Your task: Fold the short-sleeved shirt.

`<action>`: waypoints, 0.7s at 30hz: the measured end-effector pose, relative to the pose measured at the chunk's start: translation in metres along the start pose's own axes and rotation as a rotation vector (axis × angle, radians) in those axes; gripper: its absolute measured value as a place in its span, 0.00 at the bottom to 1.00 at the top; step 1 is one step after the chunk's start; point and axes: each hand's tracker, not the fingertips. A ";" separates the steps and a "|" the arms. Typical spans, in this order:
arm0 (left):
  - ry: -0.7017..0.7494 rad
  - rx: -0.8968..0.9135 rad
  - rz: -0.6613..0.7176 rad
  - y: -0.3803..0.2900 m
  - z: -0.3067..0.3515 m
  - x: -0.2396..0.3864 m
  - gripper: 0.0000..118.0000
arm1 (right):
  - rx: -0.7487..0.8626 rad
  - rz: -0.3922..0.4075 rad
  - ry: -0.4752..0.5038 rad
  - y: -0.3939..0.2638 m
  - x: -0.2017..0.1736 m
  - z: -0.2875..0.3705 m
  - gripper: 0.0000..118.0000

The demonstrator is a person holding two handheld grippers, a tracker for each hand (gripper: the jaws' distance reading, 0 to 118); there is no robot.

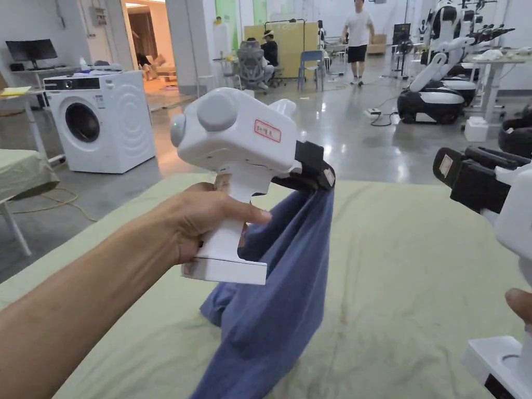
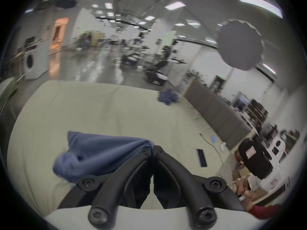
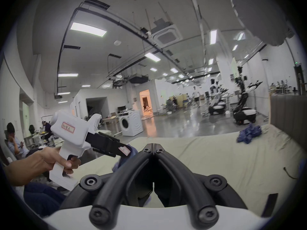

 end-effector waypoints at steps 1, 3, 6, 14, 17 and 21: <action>-0.017 0.004 -0.030 0.012 -0.015 -0.002 0.01 | 0.015 0.002 -0.017 0.006 0.007 0.011 0.01; -0.110 -0.020 -0.065 0.016 -0.037 0.025 0.01 | 0.053 0.012 -0.061 0.015 0.021 0.029 0.01; -0.205 -0.062 -0.163 -0.002 -0.069 0.076 0.01 | 0.069 0.022 -0.094 0.021 0.037 0.053 0.01; -0.305 -0.311 -0.123 -0.102 -0.200 0.116 0.01 | 0.051 0.037 -0.186 0.002 0.068 0.081 0.01; -0.309 -0.412 0.004 -0.136 -0.234 0.100 0.12 | 0.019 0.036 -0.209 -0.011 0.077 0.082 0.01; -0.323 -0.441 0.145 -0.143 -0.232 0.072 0.66 | -0.027 0.051 -0.222 -0.026 0.084 0.081 0.01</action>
